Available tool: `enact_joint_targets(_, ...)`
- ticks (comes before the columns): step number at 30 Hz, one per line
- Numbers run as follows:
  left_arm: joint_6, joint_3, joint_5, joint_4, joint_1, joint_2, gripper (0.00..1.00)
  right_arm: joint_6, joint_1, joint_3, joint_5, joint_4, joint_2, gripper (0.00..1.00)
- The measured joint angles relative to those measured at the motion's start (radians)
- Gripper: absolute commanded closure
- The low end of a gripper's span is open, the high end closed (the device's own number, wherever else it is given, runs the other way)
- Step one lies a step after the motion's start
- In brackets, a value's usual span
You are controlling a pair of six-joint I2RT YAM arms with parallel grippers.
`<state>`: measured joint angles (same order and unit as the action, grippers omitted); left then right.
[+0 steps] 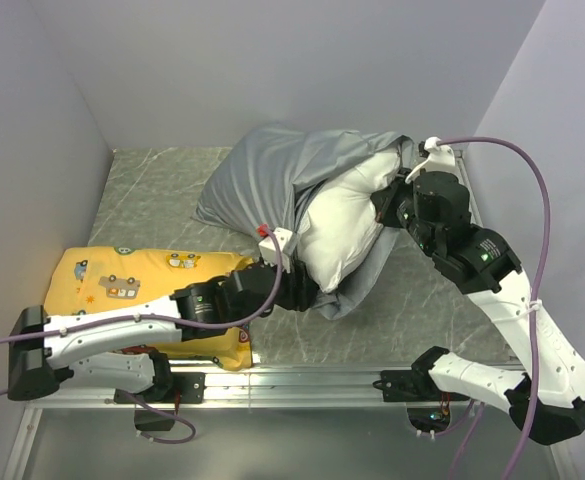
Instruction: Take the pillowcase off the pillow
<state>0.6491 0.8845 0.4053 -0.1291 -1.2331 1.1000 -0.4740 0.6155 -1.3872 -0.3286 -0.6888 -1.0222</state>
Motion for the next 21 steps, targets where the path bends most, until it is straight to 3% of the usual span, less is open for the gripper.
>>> enact_joint_targets(6, 0.080, 0.002, 0.117, -0.051, -0.023, 0.108, 0.60, 0.000, 0.002, -0.054, 0.023, -0.029, -0.029, 1.00)
enact_joint_targets(11, 0.200, 0.006, 0.256, -0.177, 0.015, 0.207, 0.60, -0.003, -0.007, -0.091, 0.077, -0.057, -0.028, 1.00)
enact_joint_targets(18, 0.227, -0.093, 0.115, -0.011, 0.301, 0.132, 0.48, -0.031, -0.086, -0.048, 0.244, -0.065, 0.048, 1.00)
enact_joint_targets(21, 0.198, -0.034, 0.021, 0.061, 0.349, 0.191, 0.48, -0.035, -0.094, -0.055, 0.282, -0.056, 0.072, 1.00)
